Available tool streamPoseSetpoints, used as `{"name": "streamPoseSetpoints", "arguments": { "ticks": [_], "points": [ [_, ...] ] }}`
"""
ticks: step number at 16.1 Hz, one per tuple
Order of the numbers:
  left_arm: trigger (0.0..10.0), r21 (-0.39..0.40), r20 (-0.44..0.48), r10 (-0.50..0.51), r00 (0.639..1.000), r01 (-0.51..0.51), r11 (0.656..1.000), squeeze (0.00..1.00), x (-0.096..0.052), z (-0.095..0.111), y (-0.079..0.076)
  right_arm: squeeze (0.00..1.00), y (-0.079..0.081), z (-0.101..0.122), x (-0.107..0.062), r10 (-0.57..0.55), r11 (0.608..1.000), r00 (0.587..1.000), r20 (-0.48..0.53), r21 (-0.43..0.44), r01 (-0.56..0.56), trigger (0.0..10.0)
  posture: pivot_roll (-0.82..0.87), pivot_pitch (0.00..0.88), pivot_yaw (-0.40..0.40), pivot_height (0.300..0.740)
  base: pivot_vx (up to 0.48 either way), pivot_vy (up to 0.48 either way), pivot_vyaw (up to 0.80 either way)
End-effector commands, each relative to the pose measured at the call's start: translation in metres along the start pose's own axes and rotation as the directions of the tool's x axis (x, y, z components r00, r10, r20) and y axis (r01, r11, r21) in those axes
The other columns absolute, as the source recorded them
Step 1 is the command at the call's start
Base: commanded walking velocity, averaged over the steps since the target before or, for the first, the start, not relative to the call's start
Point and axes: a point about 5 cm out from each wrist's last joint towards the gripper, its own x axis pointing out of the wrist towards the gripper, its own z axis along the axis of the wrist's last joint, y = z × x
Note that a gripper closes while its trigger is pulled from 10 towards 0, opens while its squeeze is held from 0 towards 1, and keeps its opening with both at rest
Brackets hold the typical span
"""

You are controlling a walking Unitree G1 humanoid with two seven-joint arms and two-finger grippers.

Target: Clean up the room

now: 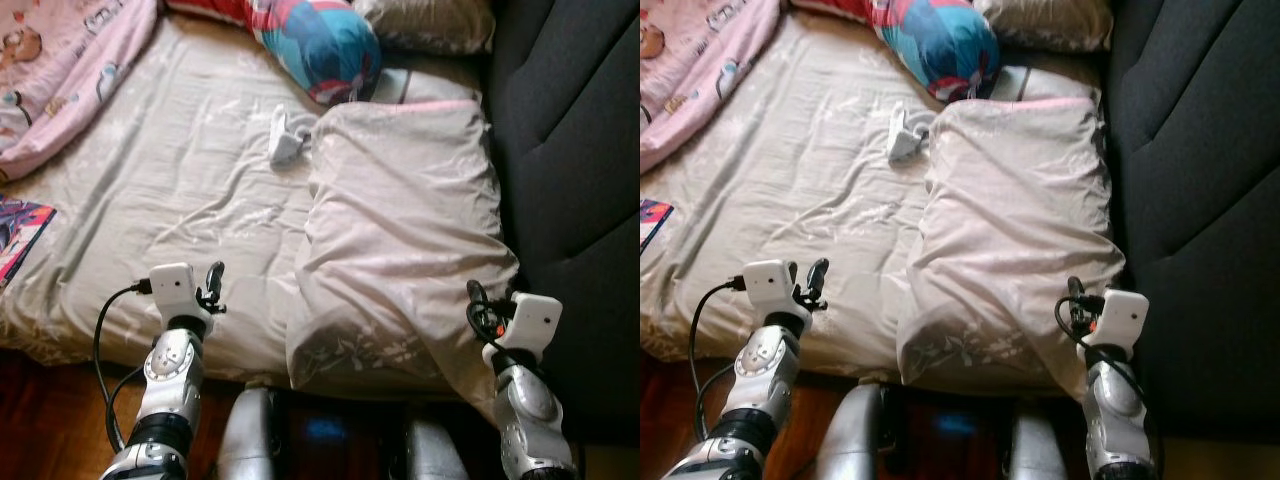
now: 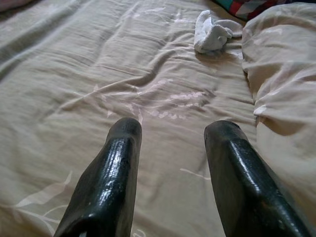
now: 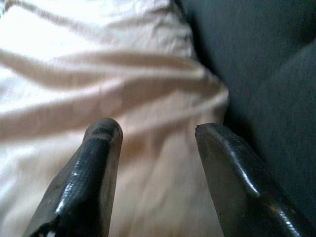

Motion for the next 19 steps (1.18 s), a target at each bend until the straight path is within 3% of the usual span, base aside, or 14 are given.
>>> {"name": "streamPoseSetpoints", "arguments": {
  "ticks": [1, 4, 11, 15, 17, 19],
  "points": [
    [10.0, 0.004, -0.061, 0.013, 0.998, -0.013, 1.000, 0.00, -0.009, -0.016, 0.004, 0.00, -0.003, -0.014, -0.007, -0.016, 1.000, 0.999, -0.047, 0.005, 0.016, 10.0, -0.02, 0.229, 0.019, 0.707, 0.000, 0.000, 0.00],
    [10.0, 0.006, -0.089, 0.019, 0.996, -0.018, 1.000, 0.00, -0.012, -0.021, 0.007, 0.00, 0.003, -0.018, -0.008, 0.007, 1.000, 0.998, -0.064, -0.025, -0.009, 10.0, -0.01, 0.224, 0.020, 0.737, 0.000, 0.000, 0.00],
    [10.0, 0.001, -0.131, -0.005, 0.991, 0.005, 1.000, 0.00, -0.012, -0.028, 0.001, 0.00, 0.003, -0.018, -0.006, 0.007, 1.000, 0.998, -0.061, -0.018, -0.008, 10.0, -0.01, 0.210, 0.019, 0.740, 0.000, 0.000, 0.00],
    [10.0, -0.035, -0.278, 0.006, 0.961, -0.016, 0.999, 0.00, -0.025, -0.053, 0.004, 0.00, -0.002, -0.031, -0.007, 0.003, 0.998, 0.993, -0.121, -0.056, -0.010, 10.0, 0.01, 0.153, 0.016, 0.740, 0.000, 0.000, 0.00],
    [10.0, 0.006, -0.423, -0.005, 0.906, 0.008, 1.000, 0.00, -0.041, -0.077, 0.005, 0.00, -0.010, -0.046, -0.013, -0.036, 0.998, 0.978, -0.207, -0.055, 0.025, 10.0, 0.01, 0.114, 0.019, 0.740, 0.000, 0.000, 0.00],
    [10.0, 0.023, -0.465, 0.023, 0.885, -0.014, 1.000, 0.00, -0.049, -0.085, 0.011, 0.00, -0.013, -0.054, -0.017, -0.049, 0.998, 0.965, -0.257, -0.047, 0.038, 10.0, 0.01, 0.100, 0.018, 0.740, 0.000, 0.000, 0.00]
  ]
}}
